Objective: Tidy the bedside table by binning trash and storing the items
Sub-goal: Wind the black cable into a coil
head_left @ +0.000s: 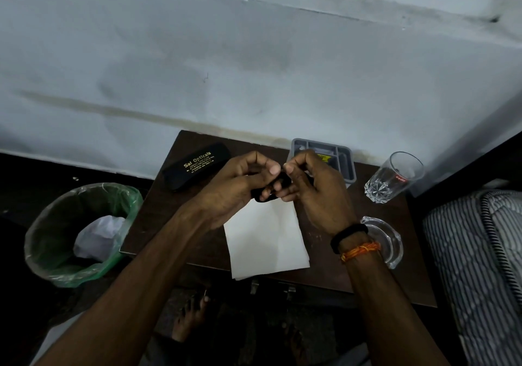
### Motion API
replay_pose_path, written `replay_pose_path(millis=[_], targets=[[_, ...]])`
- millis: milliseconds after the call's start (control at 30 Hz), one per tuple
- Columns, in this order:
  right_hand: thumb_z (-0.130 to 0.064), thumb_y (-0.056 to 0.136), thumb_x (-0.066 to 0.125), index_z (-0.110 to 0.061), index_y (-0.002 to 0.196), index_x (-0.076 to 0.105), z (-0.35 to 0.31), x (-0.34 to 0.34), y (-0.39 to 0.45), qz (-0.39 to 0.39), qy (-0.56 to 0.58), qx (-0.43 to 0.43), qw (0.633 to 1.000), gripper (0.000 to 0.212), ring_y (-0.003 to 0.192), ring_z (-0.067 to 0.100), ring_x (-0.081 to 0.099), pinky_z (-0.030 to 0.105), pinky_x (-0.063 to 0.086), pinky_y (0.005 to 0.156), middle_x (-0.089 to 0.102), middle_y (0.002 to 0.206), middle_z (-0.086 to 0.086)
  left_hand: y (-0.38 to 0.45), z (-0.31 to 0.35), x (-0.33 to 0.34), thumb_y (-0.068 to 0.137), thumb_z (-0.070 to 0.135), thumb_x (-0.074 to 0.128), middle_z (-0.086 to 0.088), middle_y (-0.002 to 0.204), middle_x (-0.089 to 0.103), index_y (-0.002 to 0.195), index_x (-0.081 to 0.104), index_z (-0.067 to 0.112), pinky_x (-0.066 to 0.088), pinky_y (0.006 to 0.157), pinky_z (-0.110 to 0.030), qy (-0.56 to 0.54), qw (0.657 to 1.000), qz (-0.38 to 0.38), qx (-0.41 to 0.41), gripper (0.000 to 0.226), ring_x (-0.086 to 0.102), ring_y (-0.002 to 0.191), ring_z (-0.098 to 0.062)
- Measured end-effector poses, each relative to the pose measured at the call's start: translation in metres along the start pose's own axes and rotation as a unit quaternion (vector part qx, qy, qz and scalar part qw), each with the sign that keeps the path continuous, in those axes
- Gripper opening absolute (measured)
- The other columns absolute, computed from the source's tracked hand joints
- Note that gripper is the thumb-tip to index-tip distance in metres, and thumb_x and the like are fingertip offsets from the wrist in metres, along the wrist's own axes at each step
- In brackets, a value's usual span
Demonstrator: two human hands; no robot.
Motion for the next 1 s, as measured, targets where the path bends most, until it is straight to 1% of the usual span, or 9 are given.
replay_pose_path(millis=[100, 200, 300, 433, 533, 700, 833, 933, 1000], targets=[[-0.021, 0.102, 0.052, -0.012, 0.093, 0.056, 0.001, -0.002, 0.000, 0.015, -0.008, -0.002, 1.000, 0.014, 0.062, 0.014, 0.072, 0.032, 0.062, 0.059, 0.069, 0.075, 0.000, -0.001, 0.001, 0.000, 0.090, 0.000, 0.063, -0.007, 0.082, 0.066, 0.108, 0.059, -0.005, 0.051, 0.064, -0.023, 0.066, 0.997, 0.024, 0.024, 0.019, 0.061, 0.064, -0.011], [-0.021, 0.103, 0.051, -0.013, 0.092, 0.055, 0.002, -0.002, 0.002, 0.022, -0.013, 0.000, 1.000, 0.014, 0.061, 0.014, 0.072, 0.031, 0.062, 0.058, 0.069, 0.077, 0.000, -0.001, 0.004, 0.000, 0.089, -0.005, 0.065, -0.005, 0.088, 0.067, 0.107, 0.061, -0.004, 0.058, 0.071, -0.023, 0.111, 0.992, 0.039, 0.052, 0.018, 0.067, 0.072, -0.007], [-0.020, 0.103, 0.051, -0.015, 0.090, 0.056, 0.003, -0.003, 0.002, 0.040, -0.007, 0.001, 0.999, 0.015, 0.062, 0.012, 0.073, 0.027, 0.061, 0.056, 0.069, 0.084, -0.003, -0.002, 0.007, -0.002, 0.081, -0.009, 0.072, -0.019, 0.102, 0.069, 0.108, 0.062, -0.007, 0.061, 0.083, -0.035, 0.110, 0.991, 0.047, 0.068, 0.029, 0.071, 0.091, -0.019], [-0.021, 0.102, 0.052, -0.011, 0.091, 0.057, 0.006, -0.004, 0.002, 0.056, 0.023, 0.021, 0.998, 0.016, 0.064, 0.014, 0.073, 0.023, 0.058, 0.054, 0.070, 0.091, -0.002, -0.003, 0.007, -0.002, 0.079, -0.009, 0.074, -0.021, 0.113, 0.069, 0.108, 0.066, 0.000, 0.061, 0.086, -0.040, 0.107, 0.990, 0.045, 0.085, 0.031, 0.071, 0.105, -0.029], [-0.022, 0.103, 0.052, -0.012, 0.092, 0.057, 0.008, -0.004, 0.003, 0.056, 0.055, 0.041, 0.996, 0.015, 0.062, 0.016, 0.074, 0.025, 0.059, 0.055, 0.071, 0.088, -0.001, -0.001, 0.005, -0.004, 0.082, -0.008, 0.071, -0.022, 0.109, 0.071, 0.110, 0.067, 0.000, 0.061, 0.084, -0.043, 0.085, 0.991, 0.059, 0.085, 0.029, 0.072, 0.102, -0.033], [-0.023, 0.103, 0.052, -0.012, 0.091, 0.056, 0.008, -0.003, 0.002, 0.051, 0.060, 0.048, 0.996, 0.017, 0.063, 0.018, 0.074, 0.029, 0.061, 0.057, 0.072, 0.086, 0.002, 0.000, 0.004, -0.006, 0.079, -0.012, 0.072, -0.016, 0.096, 0.076, 0.109, 0.070, -0.006, 0.059, 0.071, -0.024, 0.085, 0.988, 0.088, 0.096, 0.030, 0.075, 0.086, -0.018], [-0.022, 0.104, 0.050, -0.012, 0.091, 0.055, 0.007, -0.003, 0.001, 0.030, 0.045, 0.056, 0.997, 0.017, 0.058, 0.021, 0.073, 0.029, 0.059, 0.053, 0.071, 0.078, 0.006, 0.000, 0.001, -0.009, 0.079, -0.006, 0.074, -0.019, 0.097, 0.076, 0.108, 0.071, -0.004, 0.062, 0.073, -0.034, 0.101, 0.986, 0.095, 0.089, 0.030, 0.075, 0.086, -0.025], [-0.022, 0.104, 0.047, -0.015, 0.092, 0.055, 0.007, -0.005, 0.000, 0.007, -0.028, 0.042, 0.999, 0.016, 0.053, 0.015, 0.070, 0.022, 0.051, 0.049, 0.067, 0.081, -0.003, 0.000, 0.004, -0.013, 0.079, -0.002, 0.076, -0.013, 0.093, 0.077, 0.105, 0.074, 0.004, 0.062, 0.074, -0.033, 0.129, 0.981, 0.111, 0.091, 0.026, 0.075, 0.084, -0.023], [-0.020, 0.103, 0.050, -0.015, 0.093, 0.058, 0.006, -0.006, 0.001, -0.004, -0.117, 0.013, 0.993, 0.014, 0.056, 0.008, 0.068, 0.018, 0.047, 0.056, 0.066, 0.083, -0.008, 0.000, 0.002, -0.016, 0.080, 0.000, 0.075, -0.013, 0.092, 0.077, 0.104, 0.075, 0.007, 0.062, 0.074, -0.033, 0.124, 0.983, 0.111, 0.079, 0.025, 0.075, 0.081, -0.023]])
Point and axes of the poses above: each hand's wrist, its own y-axis towards the middle knuckle, its own x-axis out of the palm, z = x × y, the point moved 5 cm from there along y, towards the middle knuckle
